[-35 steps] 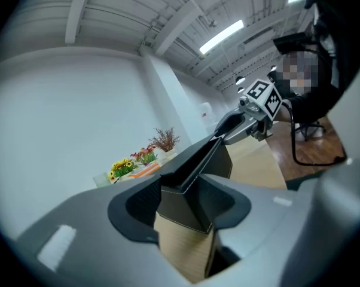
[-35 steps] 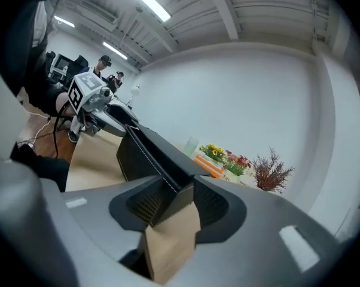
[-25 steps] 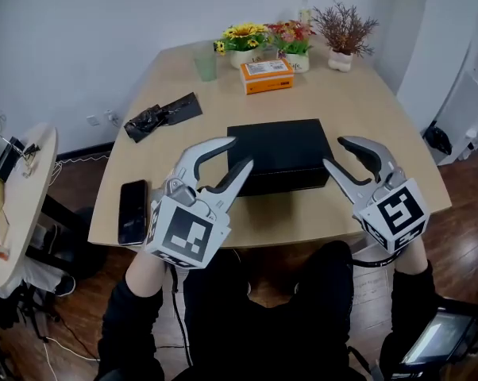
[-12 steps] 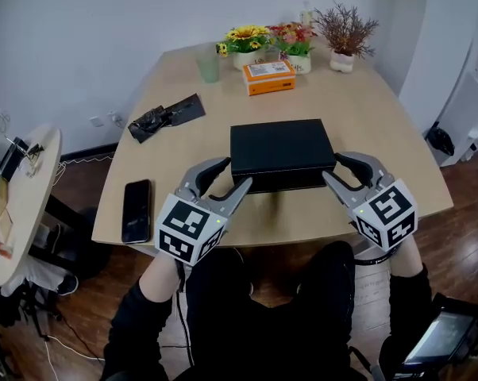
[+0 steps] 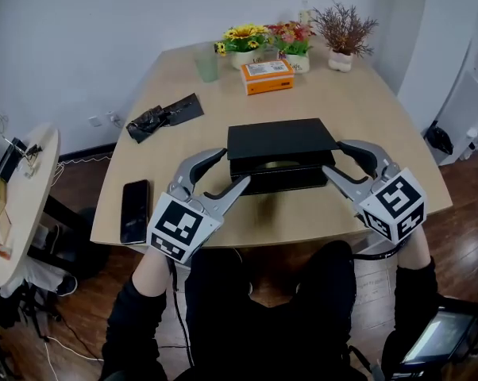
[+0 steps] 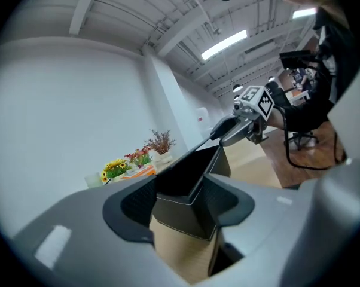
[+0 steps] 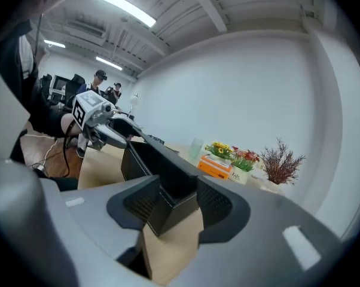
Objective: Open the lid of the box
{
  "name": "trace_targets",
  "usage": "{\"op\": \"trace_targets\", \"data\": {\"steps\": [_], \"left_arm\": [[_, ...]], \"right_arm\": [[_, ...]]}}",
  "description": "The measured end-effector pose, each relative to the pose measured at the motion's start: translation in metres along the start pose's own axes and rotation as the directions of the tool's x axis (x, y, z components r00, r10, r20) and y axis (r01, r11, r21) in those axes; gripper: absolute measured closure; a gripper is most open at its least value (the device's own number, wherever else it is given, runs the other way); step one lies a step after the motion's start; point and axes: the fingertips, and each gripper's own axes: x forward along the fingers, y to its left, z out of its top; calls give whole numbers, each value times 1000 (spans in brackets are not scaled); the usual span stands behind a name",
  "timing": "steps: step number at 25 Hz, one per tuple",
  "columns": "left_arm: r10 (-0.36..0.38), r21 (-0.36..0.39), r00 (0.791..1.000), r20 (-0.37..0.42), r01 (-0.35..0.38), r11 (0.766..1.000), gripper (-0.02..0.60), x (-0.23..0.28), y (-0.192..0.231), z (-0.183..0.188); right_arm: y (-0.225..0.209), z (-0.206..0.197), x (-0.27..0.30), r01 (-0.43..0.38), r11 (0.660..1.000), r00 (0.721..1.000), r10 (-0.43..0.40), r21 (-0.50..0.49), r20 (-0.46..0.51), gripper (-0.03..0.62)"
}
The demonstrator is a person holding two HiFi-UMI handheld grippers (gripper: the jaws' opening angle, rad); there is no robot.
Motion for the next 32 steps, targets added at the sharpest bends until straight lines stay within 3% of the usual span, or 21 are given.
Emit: {"op": "trace_targets", "data": {"steps": [5, 11, 15, 17, 19, 25, 28, 32], "left_arm": [[-35, 14, 999, -25, 35, 999, 350, 4, 3, 2], [-60, -90, 998, 29, 62, 994, 367, 1, 5, 8], [-35, -132, 998, 60, 43, 990, 396, 3, 15, 17], [-21, -129, 997, 68, 30, 991, 397, 5, 21, 21], [-4, -116, 998, 69, 12, 993, 402, 7, 27, 25], [19, -83, 998, 63, -14, 996, 414, 18, 48, 36], [32, -97, 997, 71, -26, 995, 424, 26, 60, 42], [56, -132, 997, 58, -48, 990, 459, 49, 89, 43]], "right_arm": [[-3, 10, -5, -21, 998, 999, 18, 62, 51, 398], [-8, 21, -13, 22, 998, 994, -28, 66, 106, 414], [-22, 27, -13, 153, 984, 983, -142, -88, 115, 427], [-23, 28, -7, 188, 962, 981, -172, -196, 92, 425], [-29, 32, 0, 223, 947, 974, -204, -232, 102, 425], [-69, 52, 17, 306, 932, 949, -282, -193, 144, 480], [-89, 54, 23, 340, 935, 936, -327, -99, 129, 509], [-97, 54, 10, 409, 912, 902, -403, -10, 156, 534]]}}
